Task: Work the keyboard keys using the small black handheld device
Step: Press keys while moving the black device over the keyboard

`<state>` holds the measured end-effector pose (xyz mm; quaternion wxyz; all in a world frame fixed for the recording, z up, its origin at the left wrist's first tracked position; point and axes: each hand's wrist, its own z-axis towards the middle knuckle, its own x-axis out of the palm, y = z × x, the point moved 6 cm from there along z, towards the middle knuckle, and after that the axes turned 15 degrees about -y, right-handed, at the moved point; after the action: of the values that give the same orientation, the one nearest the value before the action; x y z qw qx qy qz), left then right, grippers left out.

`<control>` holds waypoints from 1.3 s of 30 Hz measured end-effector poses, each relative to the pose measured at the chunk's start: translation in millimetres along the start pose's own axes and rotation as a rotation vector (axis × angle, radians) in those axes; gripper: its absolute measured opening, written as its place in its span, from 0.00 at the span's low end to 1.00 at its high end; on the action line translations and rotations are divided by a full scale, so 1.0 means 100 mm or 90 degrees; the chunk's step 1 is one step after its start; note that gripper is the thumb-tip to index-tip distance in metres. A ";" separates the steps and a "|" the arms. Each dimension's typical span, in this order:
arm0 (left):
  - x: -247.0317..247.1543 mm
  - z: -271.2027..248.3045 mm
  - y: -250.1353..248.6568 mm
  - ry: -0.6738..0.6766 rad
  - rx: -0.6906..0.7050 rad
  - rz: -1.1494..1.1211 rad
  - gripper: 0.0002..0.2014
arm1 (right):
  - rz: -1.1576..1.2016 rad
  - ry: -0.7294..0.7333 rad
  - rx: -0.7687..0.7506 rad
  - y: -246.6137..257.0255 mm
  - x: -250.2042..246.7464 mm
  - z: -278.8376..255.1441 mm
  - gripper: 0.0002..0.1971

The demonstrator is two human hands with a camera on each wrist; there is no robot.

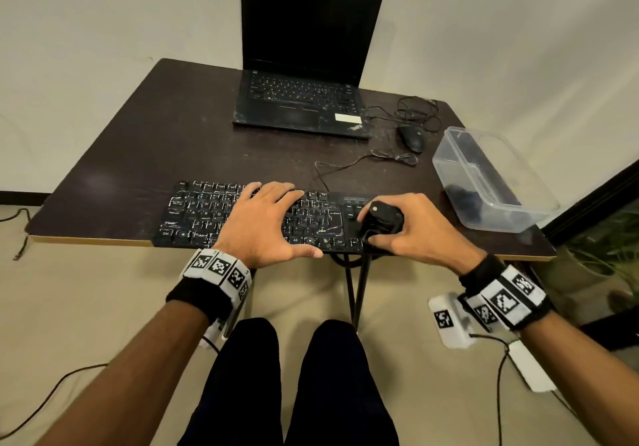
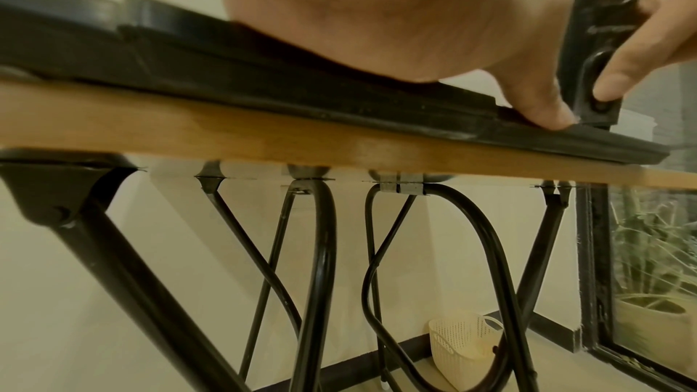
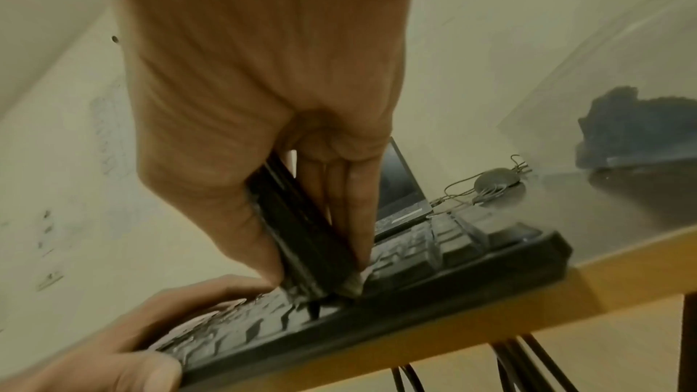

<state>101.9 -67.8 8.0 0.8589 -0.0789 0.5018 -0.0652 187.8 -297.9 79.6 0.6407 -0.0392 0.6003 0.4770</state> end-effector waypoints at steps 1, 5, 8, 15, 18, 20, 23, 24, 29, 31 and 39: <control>0.01 0.00 0.00 0.003 -0.001 0.003 0.67 | 0.002 -0.006 -0.006 0.01 0.02 -0.05 0.15; 0.01 0.00 -0.02 0.008 0.002 0.010 0.68 | -0.031 -0.111 0.077 -0.11 -0.14 -0.03 0.14; 0.02 0.00 -0.01 0.011 0.002 0.016 0.68 | -0.049 -0.111 0.051 0.04 -0.04 -0.16 0.12; 0.03 -0.01 0.00 0.010 -0.002 0.010 0.68 | -0.046 -0.138 0.062 0.12 -0.02 -0.10 0.12; 0.04 -0.01 0.01 0.005 -0.005 0.012 0.67 | -0.037 -0.055 0.021 0.25 0.11 -0.17 0.12; 0.05 -0.01 0.01 0.006 -0.009 0.011 0.66 | -0.053 -0.075 0.043 0.24 0.11 -0.11 0.11; 0.05 -0.01 0.00 0.012 -0.007 0.010 0.66 | -0.092 -0.152 0.100 0.16 0.04 -0.01 0.11; 0.05 -0.01 0.00 0.008 -0.007 0.012 0.66 | -0.097 -0.153 0.108 0.17 0.04 -0.02 0.11; 0.07 -0.01 0.01 0.004 -0.009 0.014 0.65 | -0.097 -0.166 0.179 0.21 0.12 -0.16 0.12; 0.07 -0.01 -0.01 0.007 -0.007 0.012 0.65 | -0.103 -0.192 0.207 0.17 0.08 -0.01 0.13; 0.05 -0.01 0.00 -0.003 -0.012 0.019 0.65 | -0.154 -0.149 0.200 0.37 0.19 0.01 0.16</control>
<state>103.6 -68.4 3.0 0.8600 -0.0801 0.5017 -0.0477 161.4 -266.5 84.1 0.7569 0.0453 0.5796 0.2985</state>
